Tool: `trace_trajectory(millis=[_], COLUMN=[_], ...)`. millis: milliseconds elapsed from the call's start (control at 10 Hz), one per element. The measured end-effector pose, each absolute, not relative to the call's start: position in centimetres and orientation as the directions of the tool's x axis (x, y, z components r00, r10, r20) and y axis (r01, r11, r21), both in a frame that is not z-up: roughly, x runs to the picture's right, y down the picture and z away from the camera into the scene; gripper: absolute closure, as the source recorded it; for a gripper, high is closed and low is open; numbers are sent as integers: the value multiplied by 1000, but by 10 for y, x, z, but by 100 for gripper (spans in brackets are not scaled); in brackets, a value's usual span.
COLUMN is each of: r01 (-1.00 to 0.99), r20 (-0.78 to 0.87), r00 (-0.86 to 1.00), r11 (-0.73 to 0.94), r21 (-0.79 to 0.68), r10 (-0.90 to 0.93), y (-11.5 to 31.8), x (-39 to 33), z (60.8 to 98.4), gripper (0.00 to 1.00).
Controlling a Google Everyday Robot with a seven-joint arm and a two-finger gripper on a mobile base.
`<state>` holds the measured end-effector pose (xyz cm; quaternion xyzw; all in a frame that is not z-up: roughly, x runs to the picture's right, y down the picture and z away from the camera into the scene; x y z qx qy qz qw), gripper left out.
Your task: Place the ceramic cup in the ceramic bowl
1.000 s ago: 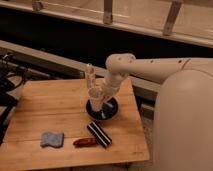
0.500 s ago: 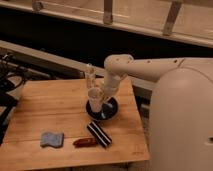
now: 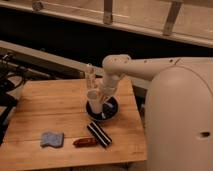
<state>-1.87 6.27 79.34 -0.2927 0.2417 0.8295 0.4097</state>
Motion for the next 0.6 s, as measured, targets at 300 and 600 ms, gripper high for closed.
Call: trace_trajectory(millis=[300,600], r01=[-826,-830], r20=[-688,-687], r00=[-488,-482], r11=[-540,-533], r21=[164,161], r10=[537,543], y=[63,57], x=[-22,-23], z=[795,791], gripper=[35,15])
